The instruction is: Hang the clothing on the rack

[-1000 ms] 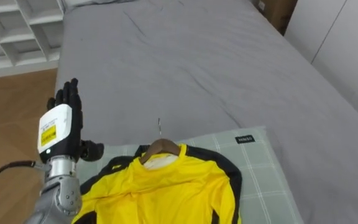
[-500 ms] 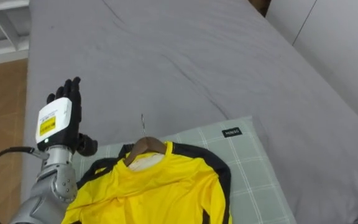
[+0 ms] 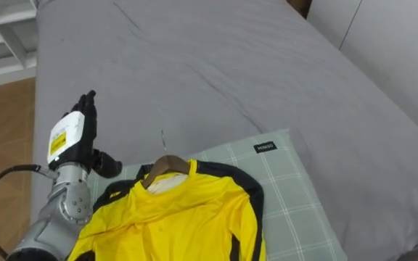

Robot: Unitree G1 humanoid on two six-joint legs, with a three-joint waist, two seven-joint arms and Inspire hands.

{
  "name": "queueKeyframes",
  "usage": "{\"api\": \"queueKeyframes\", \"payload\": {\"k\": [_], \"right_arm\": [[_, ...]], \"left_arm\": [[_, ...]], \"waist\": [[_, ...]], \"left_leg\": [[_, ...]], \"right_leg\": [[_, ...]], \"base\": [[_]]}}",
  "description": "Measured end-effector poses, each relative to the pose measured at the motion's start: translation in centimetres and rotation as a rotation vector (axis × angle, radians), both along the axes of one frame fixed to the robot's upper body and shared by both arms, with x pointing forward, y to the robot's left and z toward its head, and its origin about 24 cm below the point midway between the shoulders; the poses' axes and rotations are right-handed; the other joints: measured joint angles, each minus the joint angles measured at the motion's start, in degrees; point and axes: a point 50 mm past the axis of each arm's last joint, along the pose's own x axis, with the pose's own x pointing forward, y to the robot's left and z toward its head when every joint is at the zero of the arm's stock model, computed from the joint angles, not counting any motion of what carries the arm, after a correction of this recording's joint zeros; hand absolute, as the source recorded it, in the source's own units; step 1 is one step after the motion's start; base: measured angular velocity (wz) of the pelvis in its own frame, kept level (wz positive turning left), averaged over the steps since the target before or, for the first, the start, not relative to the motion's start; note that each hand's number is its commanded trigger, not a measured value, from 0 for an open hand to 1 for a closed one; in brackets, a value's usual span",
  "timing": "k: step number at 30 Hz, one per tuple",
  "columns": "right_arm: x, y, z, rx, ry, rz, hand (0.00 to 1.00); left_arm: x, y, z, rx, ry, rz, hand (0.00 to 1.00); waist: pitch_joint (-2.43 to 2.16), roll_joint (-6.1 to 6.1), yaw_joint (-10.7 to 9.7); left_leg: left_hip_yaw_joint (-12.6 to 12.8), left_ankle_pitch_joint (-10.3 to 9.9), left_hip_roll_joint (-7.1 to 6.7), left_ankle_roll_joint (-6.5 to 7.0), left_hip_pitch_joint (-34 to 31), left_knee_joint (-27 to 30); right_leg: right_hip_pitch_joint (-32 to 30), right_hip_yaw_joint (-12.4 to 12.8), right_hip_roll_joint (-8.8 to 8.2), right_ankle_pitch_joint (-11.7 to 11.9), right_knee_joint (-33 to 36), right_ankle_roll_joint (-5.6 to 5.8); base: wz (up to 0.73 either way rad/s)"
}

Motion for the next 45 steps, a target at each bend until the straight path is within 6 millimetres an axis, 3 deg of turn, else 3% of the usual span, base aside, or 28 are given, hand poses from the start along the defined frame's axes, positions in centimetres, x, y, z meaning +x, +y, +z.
{"api": "queueKeyframes", "payload": {"k": [12, 19, 24, 31, 37, 45], "right_arm": [[0.5, 0.2, 0.1, 0.003, -0.01, 0.01, 0.0], [0.6, 0.2, 0.1, 0.008, -0.017, -0.004, 0.0], [1.0, 0.5, 0.1, 0.012, -0.025, 0.0, 0.0], [1.8, 0.5, 0.3, -0.004, -0.039, 0.012, 0.0], [2.1, 0.5, 0.4, -0.008, -0.044, 0.014, 0.0], [2.3, 0.6, 0.5, -0.005, -0.049, 0.017, 0.0]], "left_arm": [[-0.4, 0.1, -2.1, -0.066, 0.15, -0.008, 0.0], [-0.9, 0.2, -3.4, -0.082, 0.227, -0.007, 0.0], [-0.9, 0.1, -3.5, -0.089, 0.239, -0.011, 0.0], [-0.6, -0.6, -3.6, -0.123, 0.259, -0.028, 0.0], [0.3, -1.4, -2.6, -0.141, 0.235, -0.051, 0.0], [0.0, -1.5, -3.4, -0.163, 0.305, -0.071, 0.0]], "waist": [[0.06, -0.04, 0.01], [0.42, -0.24, -0.3], [0.91, -0.53, -0.67], [1.08, -0.81, -1.59], [1.25, -1.11, -1.66], [1.46, -1.43, -1.76]], "left_leg": [[0.33, 0.01, -0.02, 0.02, -0.82, 0.26], [0.28, -0.05, -0.08, 0.09, -2.85, 1.72], [0.26, -0.05, -0.14, 0.08, -3.78, 1.93], [0.36, -0.04, -0.21, 0.08, -5.4, 2.18], [0.38, -0.05, -0.34, 0.07, -6.98, 3.3], [0.98, -0.05, -0.07, 0.05, -7.14, 3.37]], "right_leg": [[-1.72, -0.12, -0.51, -0.91, 2.08, 0.17], [-3.89, -0.24, -0.68, -1.66, 3.97, 0.05], [-5.16, -0.38, -0.63, -1.94, 4.86, -0.18], [-7.17, -0.07, -0.67, -2.13, 5.84, -0.16], [-9.09, -0.06, -0.82, -3.02, 7.73, -0.34], [-9.46, 0.06, -0.62, -3.25, 7.91, -0.69]], "base": [[0.0], [0.0], [0.0], [0.0], [0.0], [0.0]]}}
